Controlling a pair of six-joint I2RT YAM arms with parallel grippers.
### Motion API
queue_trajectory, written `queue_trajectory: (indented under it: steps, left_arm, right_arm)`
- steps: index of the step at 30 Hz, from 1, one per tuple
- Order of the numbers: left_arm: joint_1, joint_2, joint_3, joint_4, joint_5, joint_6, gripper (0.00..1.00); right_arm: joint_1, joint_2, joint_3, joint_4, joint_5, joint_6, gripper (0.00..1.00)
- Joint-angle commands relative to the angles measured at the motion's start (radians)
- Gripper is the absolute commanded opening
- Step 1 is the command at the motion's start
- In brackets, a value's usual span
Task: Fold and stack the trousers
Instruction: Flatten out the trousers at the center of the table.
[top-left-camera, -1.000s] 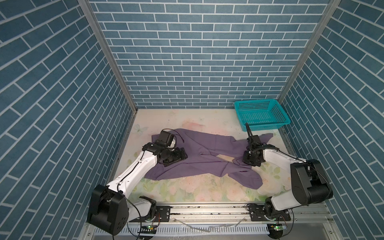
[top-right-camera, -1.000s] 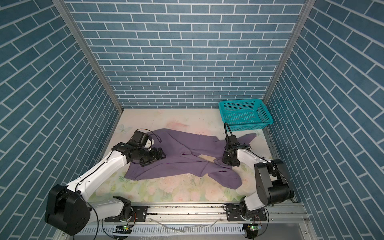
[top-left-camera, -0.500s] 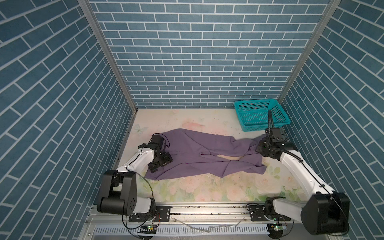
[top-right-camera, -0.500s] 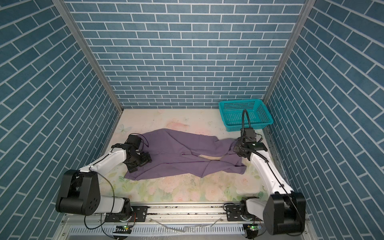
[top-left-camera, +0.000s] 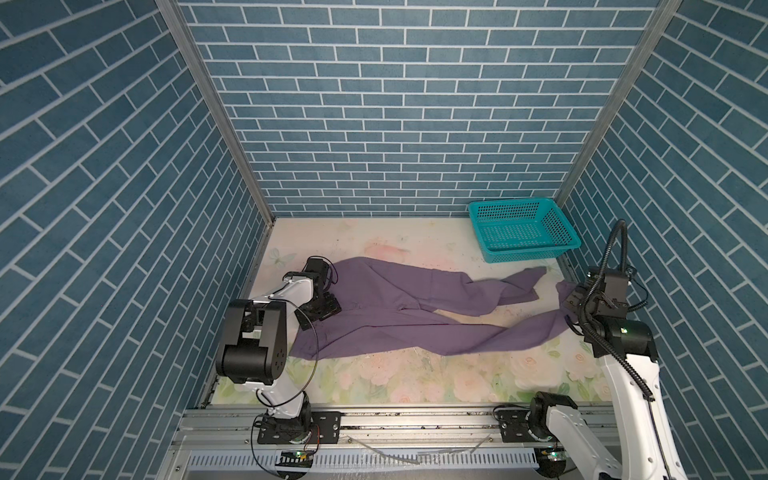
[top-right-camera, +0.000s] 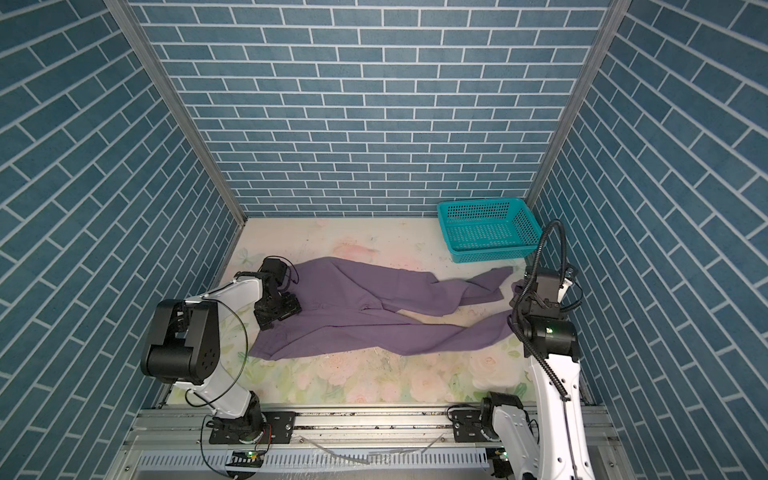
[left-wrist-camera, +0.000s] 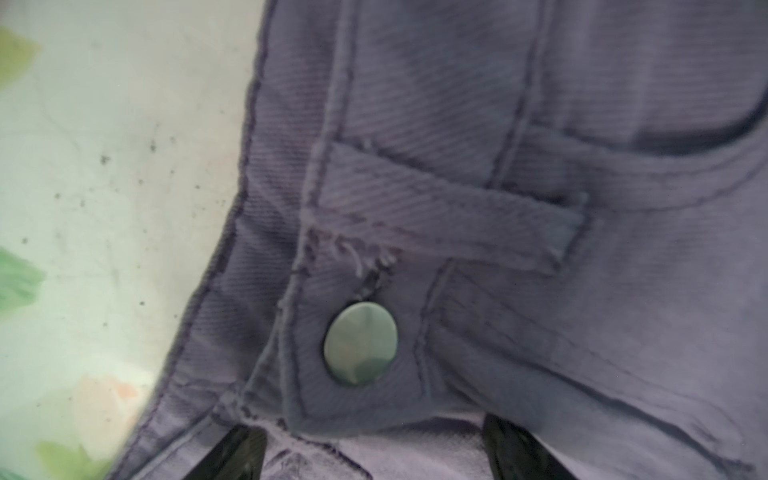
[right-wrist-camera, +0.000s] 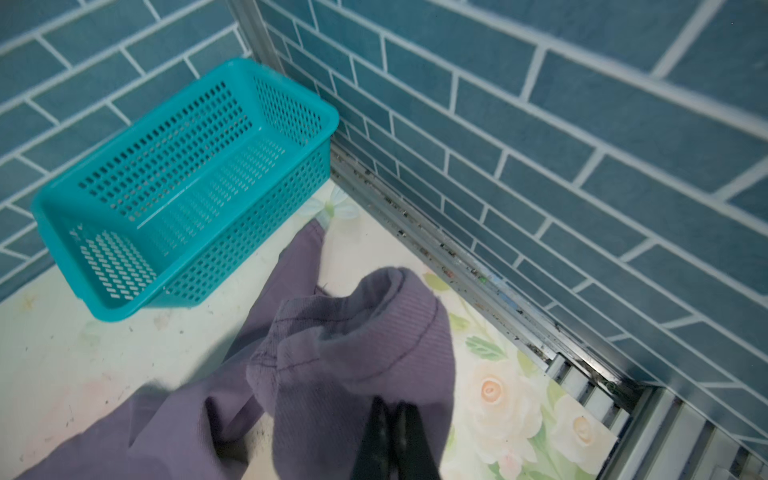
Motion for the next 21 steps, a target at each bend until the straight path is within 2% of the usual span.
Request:
queue_trajectory:
  steps: [1, 7, 9, 10, 12, 13, 14, 17, 21]
  left_arm:
    - [0.033, 0.042, 0.010, 0.010, -0.027, 0.019, 0.80]
    - [0.056, 0.085, 0.022, 0.018, -0.040, 0.012, 0.78]
    - [0.063, 0.101, 0.030, 0.023, -0.046, 0.014, 0.67]
    - [0.068, 0.112, 0.036, 0.028, -0.042, 0.013, 0.53]
    - [0.080, 0.138, 0.050, 0.041, -0.024, 0.011, 0.32]
    - [0.086, 0.149, 0.070, 0.029, -0.036, 0.006, 0.18]
    - [0.093, 0.156, 0.083, 0.030, -0.036, 0.010, 0.10]
    - [0.142, 0.176, 0.136, 0.022, -0.037, 0.010, 0.05]
    - [0.238, 0.188, 0.213, 0.009, -0.018, 0.001, 0.03]
  right_arm:
    - [-0.019, -0.059, 0.009, 0.030, 0.027, 0.038, 0.00]
    - [-0.029, -0.105, 0.016, 0.094, 0.021, 0.060, 0.00]
    - [-0.031, -0.117, 0.011, 0.122, -0.005, 0.068, 0.00]
    - [-0.032, -0.122, 0.005, 0.137, -0.022, 0.073, 0.00]
    - [-0.033, -0.116, -0.006, 0.157, -0.054, 0.087, 0.00]
    - [-0.033, -0.109, -0.008, 0.158, -0.071, 0.098, 0.00]
    - [-0.033, -0.103, -0.012, 0.160, -0.092, 0.108, 0.00]
    - [-0.034, -0.081, -0.035, 0.184, -0.186, 0.105, 0.00]
    - [-0.033, -0.045, -0.026, 0.201, -0.305, 0.061, 0.00]
